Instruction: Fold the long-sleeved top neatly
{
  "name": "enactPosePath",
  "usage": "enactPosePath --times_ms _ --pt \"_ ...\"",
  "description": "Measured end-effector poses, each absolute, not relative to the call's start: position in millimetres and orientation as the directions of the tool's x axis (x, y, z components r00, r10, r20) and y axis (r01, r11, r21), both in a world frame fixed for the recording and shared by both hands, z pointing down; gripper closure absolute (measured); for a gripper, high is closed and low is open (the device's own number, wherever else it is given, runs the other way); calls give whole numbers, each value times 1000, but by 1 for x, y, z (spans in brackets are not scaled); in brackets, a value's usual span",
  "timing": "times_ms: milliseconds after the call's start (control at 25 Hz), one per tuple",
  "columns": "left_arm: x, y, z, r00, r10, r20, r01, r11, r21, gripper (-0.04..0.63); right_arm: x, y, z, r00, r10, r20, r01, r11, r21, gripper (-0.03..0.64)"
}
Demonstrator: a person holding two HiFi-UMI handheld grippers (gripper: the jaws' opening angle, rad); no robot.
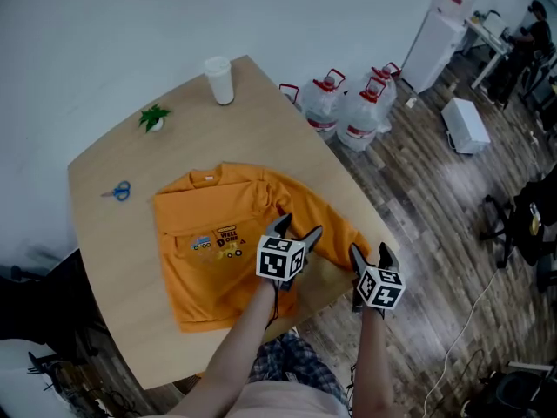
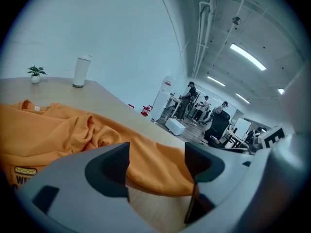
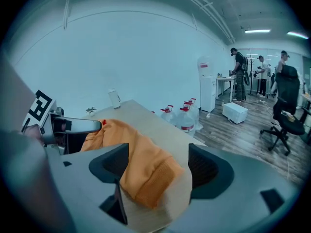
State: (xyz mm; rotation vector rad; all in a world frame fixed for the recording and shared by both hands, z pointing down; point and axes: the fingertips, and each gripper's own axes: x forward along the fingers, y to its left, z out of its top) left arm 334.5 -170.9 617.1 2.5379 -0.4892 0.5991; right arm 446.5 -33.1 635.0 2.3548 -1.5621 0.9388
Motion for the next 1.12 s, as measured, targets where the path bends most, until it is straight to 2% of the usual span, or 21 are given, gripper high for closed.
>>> enactPosePath --times_ms 360,920,1120 --pt "337 -145 629 835 -196 515 -424 -824 375 239 453 0 671 267 -699 664 -845 -501 -187 304" --pt "322 -149 630 822 -220 526 -453 -811 369 239 431 -18 696 205 -653 729 -860 -476 -184 373" --pt "315 -151 631 816 -229 531 -466 -804 370 239 420 -24 694 184 -668 721 -868 -454 -200 505"
